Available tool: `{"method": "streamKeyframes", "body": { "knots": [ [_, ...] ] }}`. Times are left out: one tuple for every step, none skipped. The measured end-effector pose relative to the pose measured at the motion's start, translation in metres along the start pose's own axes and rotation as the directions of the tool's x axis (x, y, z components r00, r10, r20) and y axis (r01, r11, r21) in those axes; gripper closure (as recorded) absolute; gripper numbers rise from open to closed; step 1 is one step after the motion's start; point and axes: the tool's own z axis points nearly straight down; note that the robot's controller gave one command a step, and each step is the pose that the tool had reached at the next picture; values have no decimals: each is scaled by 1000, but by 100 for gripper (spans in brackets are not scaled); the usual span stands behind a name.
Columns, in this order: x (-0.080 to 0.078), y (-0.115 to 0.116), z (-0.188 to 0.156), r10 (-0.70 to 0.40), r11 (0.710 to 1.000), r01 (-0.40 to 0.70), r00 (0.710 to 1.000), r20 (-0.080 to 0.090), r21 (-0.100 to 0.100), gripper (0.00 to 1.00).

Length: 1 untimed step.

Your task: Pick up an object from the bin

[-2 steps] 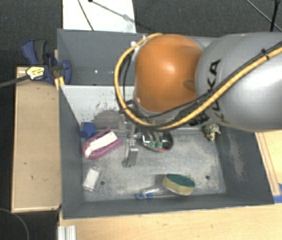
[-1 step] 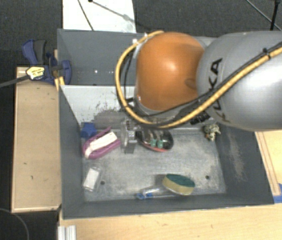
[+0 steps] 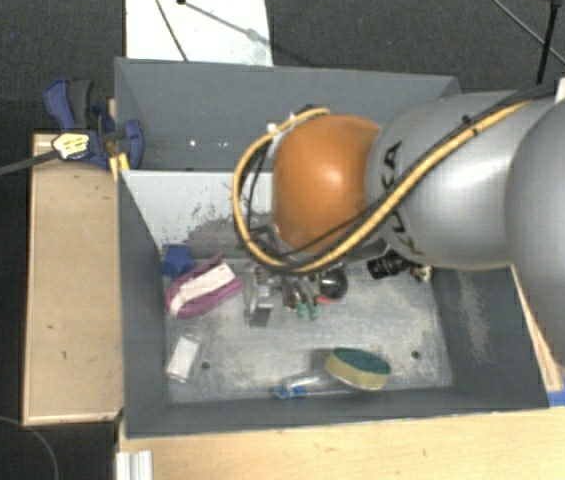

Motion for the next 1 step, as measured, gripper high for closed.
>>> {"method": "streamKeyframes", "body": {
  "knots": [
    [-1,2,-5,0,1000,0,1000,7,-4,0]
  ]
}}
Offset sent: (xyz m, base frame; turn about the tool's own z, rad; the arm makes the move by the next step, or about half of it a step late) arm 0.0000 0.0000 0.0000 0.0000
